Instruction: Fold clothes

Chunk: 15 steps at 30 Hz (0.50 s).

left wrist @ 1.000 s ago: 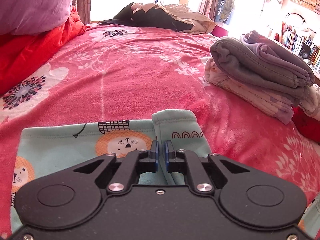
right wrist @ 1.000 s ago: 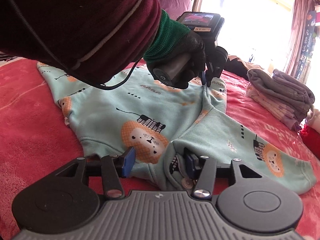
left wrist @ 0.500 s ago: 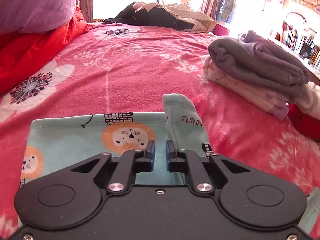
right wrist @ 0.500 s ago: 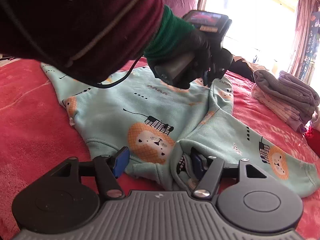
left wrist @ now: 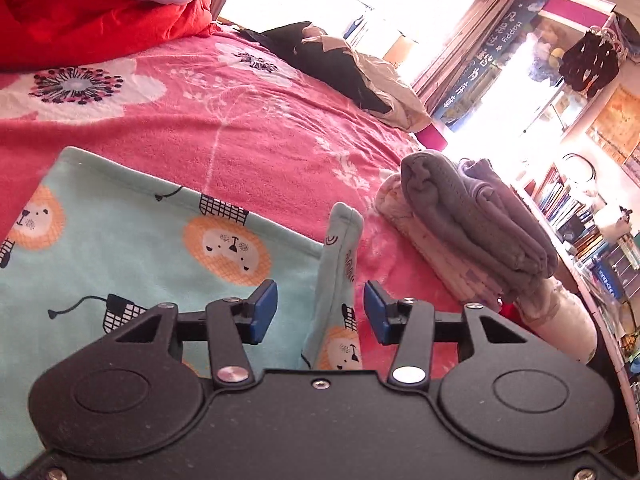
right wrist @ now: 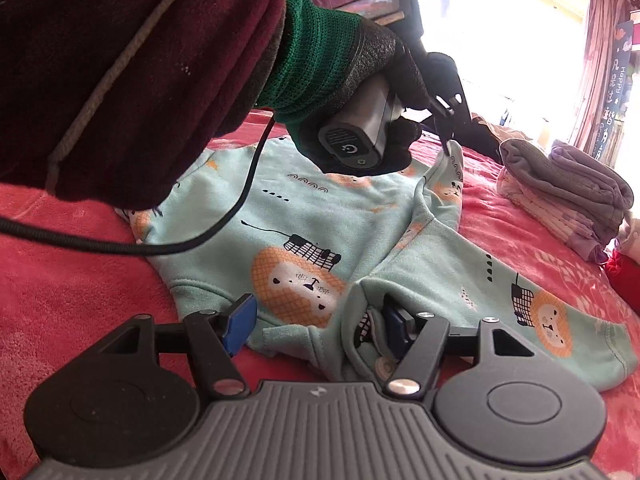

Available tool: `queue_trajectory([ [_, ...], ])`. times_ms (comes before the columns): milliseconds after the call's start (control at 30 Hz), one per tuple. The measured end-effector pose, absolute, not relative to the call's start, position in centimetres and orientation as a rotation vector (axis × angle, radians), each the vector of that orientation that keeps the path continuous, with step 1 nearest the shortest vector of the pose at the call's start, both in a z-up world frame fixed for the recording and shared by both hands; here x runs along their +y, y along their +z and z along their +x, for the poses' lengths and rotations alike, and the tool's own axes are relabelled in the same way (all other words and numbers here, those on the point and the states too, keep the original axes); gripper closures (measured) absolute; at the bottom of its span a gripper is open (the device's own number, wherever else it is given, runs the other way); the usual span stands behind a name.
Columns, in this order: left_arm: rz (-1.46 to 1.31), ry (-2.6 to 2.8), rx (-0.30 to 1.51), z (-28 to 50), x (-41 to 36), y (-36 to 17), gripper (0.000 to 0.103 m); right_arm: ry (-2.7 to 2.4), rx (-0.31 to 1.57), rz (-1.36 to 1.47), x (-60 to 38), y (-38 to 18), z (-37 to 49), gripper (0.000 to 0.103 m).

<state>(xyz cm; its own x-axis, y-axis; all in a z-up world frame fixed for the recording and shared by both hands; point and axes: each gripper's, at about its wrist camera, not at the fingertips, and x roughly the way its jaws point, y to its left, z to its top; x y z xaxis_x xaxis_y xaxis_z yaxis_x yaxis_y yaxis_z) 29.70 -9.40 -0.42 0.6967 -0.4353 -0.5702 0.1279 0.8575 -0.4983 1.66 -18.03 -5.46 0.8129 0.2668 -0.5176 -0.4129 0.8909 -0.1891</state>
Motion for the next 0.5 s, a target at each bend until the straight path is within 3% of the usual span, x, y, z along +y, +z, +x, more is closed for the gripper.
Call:
queue_trajectory([
  [133,-0.259,-0.295,0.777,30.1,-11.6,-1.1,0.059,0.370,0.505,-0.299,-18.2,-5.5,1.9,0.037],
  [233,-0.210,-0.292,0.785,30.5,-12.1,-2.0,0.096,0.369,0.504,-0.300,-18.2,-5.5,2.1,0.037],
  [500,-0.348,-0.289,0.771,30.5,-9.1,-2.0,0.098,0.348,0.460,-0.298,-18.4,-4.7,1.5,0.038],
])
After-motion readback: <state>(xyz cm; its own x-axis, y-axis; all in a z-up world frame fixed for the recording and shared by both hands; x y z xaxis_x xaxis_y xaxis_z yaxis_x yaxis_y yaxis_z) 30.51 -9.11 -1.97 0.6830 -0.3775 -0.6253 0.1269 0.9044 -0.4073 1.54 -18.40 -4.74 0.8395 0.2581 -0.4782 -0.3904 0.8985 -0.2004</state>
